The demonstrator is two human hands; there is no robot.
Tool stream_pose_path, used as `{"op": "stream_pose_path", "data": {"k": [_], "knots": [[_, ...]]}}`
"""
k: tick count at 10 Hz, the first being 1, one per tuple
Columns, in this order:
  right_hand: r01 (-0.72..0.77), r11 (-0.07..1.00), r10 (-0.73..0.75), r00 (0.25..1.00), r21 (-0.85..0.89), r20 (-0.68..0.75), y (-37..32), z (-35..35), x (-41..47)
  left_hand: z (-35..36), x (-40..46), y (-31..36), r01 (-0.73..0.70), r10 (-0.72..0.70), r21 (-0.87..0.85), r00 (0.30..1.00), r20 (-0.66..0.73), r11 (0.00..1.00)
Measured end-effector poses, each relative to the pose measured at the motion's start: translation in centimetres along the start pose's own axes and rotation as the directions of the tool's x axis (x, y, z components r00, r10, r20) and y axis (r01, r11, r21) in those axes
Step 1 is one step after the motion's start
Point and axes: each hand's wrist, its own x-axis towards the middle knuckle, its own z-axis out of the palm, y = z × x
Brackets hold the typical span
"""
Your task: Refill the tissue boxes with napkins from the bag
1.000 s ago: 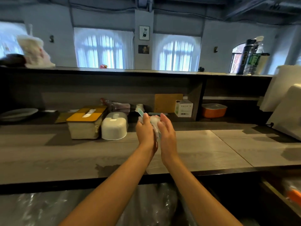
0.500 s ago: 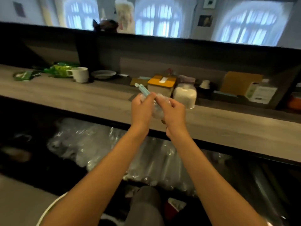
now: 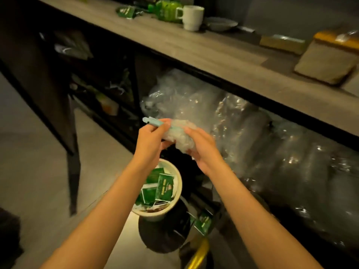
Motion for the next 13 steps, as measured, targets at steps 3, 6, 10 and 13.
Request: {"op": "stream_pose_path", "data": {"k": [3,6,10,13], "knots": [[-0.359,0.901,0.353,0.933,-0.242,-0.070,15.6,1.2,6.4,-9.9,0.8,-12.0,0.257,-0.223,0.053,0.910,-0.348,0.965],[-0.429,0.749,0.456,0.887,-0.505,-0.077,23.2,0.6,11.0,-12.7,1.0,-19.4,0.158,0.026,0.560,0.952,-0.306,0.813],[-0.376,0.752,0.436,0.900,-0.542,-0.020,27.5,1.5,12.2,-12.7,5.2,-25.4,0.594,-0.533,0.171,0.792,-0.297,0.787],[-0.363,0.569,0.442,0.892,-0.738,-0.098,27.0,0.5,12.9,-12.5,5.6,-24.9,0.354,-0.197,0.577,0.927,-0.317,0.736]]}}
